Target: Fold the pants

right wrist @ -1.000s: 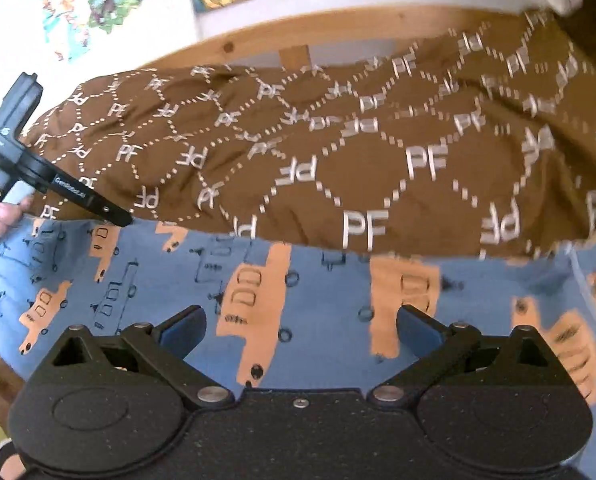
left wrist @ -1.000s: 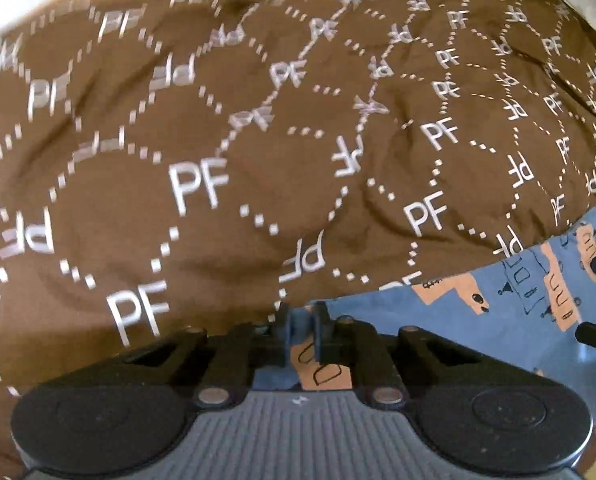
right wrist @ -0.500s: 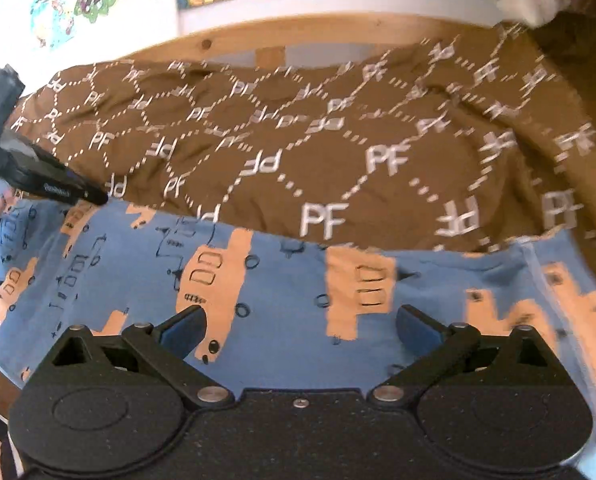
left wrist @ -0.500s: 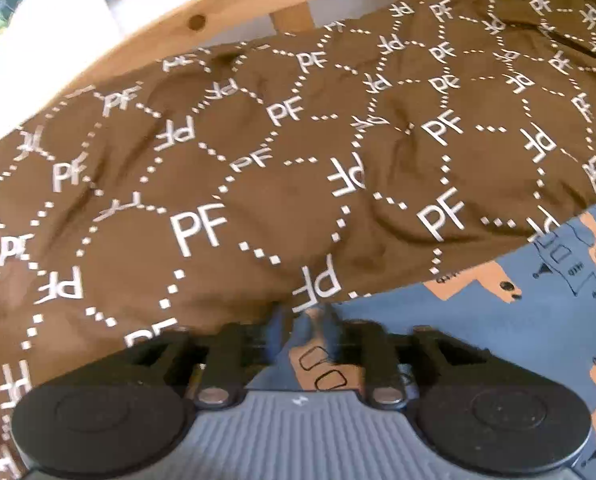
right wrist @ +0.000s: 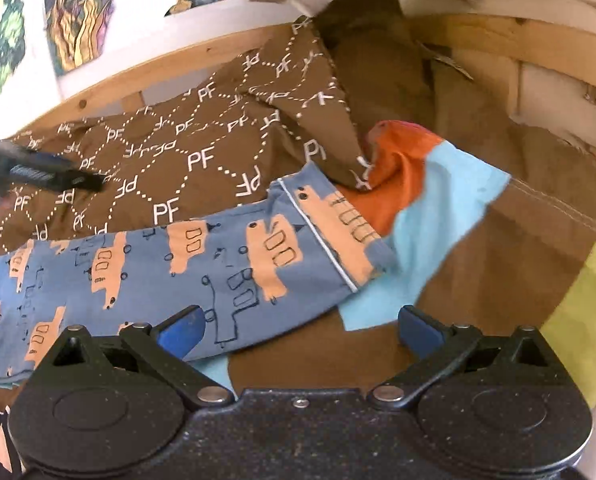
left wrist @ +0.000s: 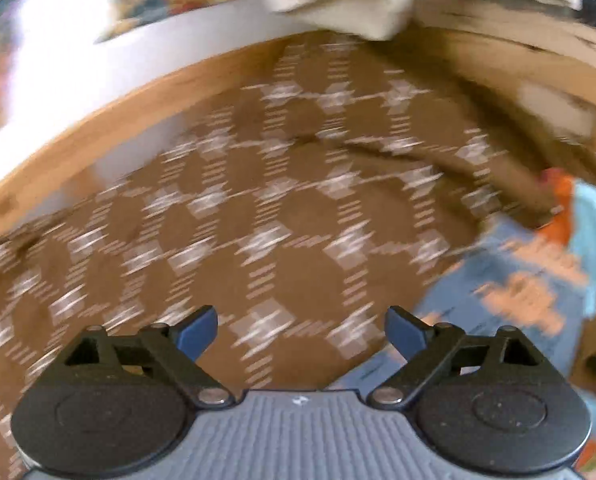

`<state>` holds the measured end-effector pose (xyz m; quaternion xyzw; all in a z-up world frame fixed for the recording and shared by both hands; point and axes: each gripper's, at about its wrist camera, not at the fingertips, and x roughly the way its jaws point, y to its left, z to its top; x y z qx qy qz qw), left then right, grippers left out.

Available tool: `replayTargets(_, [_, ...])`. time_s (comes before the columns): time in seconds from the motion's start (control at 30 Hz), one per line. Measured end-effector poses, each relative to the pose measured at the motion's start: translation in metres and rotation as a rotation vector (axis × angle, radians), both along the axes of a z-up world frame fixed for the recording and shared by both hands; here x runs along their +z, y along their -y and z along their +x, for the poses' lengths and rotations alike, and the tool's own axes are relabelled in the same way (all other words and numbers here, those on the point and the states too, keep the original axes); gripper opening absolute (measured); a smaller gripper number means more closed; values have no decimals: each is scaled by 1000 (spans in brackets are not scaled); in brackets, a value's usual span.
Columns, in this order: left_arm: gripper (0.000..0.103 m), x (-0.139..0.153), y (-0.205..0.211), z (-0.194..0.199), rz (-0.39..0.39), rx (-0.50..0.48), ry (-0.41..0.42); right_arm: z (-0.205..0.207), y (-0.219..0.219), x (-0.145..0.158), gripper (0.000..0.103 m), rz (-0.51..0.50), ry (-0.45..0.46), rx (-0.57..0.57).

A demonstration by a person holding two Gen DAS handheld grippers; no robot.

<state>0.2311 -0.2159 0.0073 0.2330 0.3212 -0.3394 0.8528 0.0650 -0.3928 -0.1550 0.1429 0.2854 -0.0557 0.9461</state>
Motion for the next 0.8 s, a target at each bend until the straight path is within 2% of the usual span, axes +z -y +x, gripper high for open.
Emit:
replayTargets(0.13, [93,-16,69,-4,36,-112,-27,4,10,-5,102,27,75,-15])
replayTargets(0.2, [92,-27,97,-5,65,-161,-29,6,17,-10,100,51,73,-19])
replayTargets(0.3, [91,-45,130,-11,155,-197,1,7,16,-13,99,25,79,-7])
replayTargets(0.37, [93,-59,145,-13,215,-221,24,7,15,-14,98,12,86,-1])
replayTargets(0.4, [98,-63,149,-13,231,-230,41,8,16,-15,98,12,87,-1])
replayTargets(0.47, [101,-65,153,-11,248,-233,44,8,18,-14,95,26,99,-6])
replayTargets(0.6, [99,-54,145,-10,231,-184,20,1,28,-9,89,93,137,-22])
replayTargets(0.67, [98,-43,136,-14,194,-152,9,-2,33,-7,87,137,137,-22])
replayTargets(0.7, [98,-38,132,-15,170,-141,-14,-2,35,-8,87,163,124,-15])
replayTargets(0.8, [98,-24,123,-10,69,-109,-178,-6,42,-9,87,263,123,6])
